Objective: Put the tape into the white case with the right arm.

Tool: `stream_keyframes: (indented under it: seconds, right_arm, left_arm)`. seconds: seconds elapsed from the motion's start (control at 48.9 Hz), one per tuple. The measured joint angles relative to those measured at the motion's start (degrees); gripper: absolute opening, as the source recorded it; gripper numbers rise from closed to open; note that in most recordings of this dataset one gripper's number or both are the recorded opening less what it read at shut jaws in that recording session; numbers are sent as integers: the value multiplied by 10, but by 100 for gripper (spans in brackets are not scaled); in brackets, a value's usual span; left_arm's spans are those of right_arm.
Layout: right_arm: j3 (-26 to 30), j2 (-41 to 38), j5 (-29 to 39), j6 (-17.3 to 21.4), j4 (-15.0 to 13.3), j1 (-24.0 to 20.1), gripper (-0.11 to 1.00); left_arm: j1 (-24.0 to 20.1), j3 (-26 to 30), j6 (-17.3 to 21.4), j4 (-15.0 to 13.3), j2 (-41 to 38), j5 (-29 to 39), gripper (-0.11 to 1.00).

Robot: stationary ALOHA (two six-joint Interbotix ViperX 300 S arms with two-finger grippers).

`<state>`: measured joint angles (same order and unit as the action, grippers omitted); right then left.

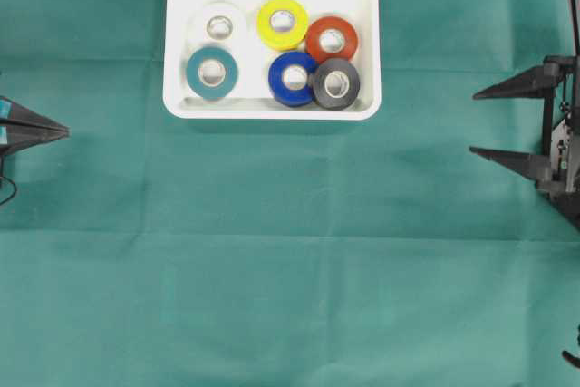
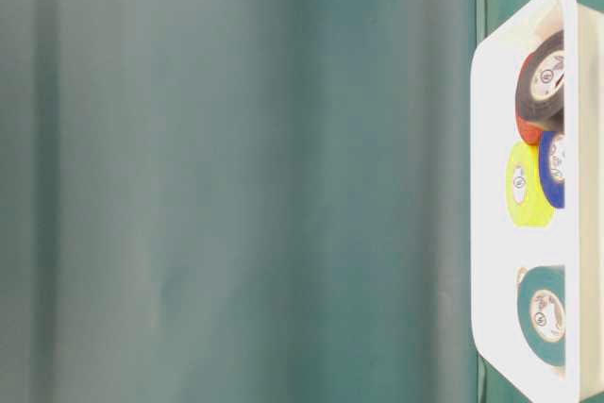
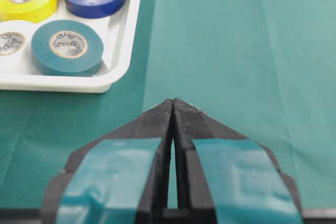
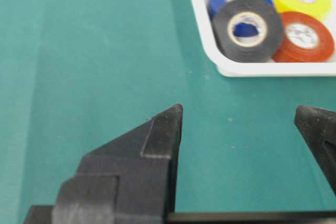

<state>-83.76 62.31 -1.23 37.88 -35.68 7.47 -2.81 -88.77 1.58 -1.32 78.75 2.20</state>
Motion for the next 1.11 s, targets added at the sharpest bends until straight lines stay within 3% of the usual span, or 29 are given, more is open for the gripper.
stream_keyframes:
  seconds: [0.123, 0.368, 1.105]
  right_arm:
    - [-1, 1, -1, -4, -8, -23, 70]
    - [-1, 1, -2, -4, -56, -46, 70]
    - [-26, 1, -32, 0, -61, -46, 69]
  left_arm:
    - [0, 0, 0, 0, 0, 1, 0]
    - [0, 0, 0, 0, 0, 0, 0]
    - [0, 0, 0, 0, 0, 0, 0]
